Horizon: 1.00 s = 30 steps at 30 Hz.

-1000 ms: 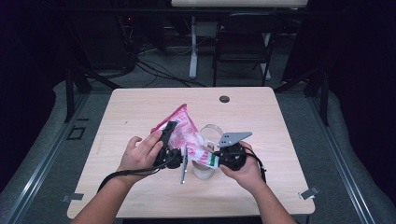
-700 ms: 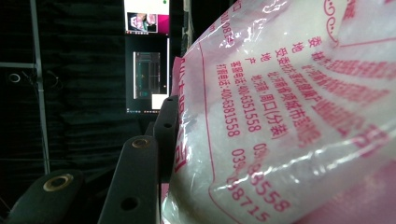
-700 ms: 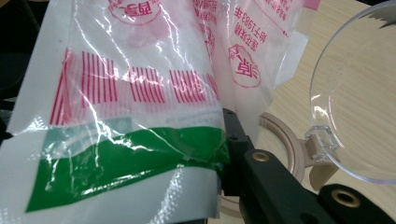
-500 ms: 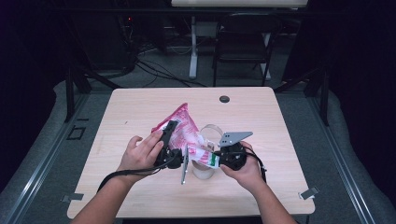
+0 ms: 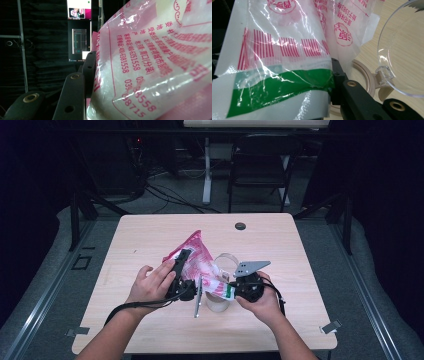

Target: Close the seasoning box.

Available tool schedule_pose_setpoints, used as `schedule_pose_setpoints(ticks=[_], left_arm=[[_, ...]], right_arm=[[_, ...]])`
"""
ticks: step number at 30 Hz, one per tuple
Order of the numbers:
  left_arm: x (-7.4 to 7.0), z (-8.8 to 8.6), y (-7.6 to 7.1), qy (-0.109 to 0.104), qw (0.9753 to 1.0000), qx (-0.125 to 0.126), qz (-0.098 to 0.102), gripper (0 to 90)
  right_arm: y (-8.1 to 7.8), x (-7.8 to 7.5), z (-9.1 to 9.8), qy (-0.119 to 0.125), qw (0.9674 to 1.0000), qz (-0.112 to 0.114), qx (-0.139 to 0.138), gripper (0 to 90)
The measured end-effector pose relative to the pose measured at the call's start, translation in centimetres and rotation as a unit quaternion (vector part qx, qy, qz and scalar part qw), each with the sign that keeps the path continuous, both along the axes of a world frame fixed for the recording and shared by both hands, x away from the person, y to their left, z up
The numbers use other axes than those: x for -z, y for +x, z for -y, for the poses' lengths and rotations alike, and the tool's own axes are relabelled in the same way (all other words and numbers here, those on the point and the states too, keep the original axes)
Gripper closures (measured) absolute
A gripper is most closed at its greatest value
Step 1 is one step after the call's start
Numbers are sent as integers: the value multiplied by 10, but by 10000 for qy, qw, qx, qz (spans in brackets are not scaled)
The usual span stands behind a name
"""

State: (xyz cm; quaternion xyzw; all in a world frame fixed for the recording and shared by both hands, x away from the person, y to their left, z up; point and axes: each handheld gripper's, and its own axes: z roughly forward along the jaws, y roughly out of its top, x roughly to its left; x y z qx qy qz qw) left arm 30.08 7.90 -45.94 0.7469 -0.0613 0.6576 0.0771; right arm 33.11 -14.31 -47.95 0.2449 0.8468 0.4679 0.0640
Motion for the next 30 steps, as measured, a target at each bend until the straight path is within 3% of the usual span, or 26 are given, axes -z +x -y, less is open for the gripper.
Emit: schedule_pose_setpoints(ticks=[30], left_arm=[[-3,1,-2,254,9997,50,-28,630]], right_arm=[[1,4,-2,-76,10000,-54,-22,900]])
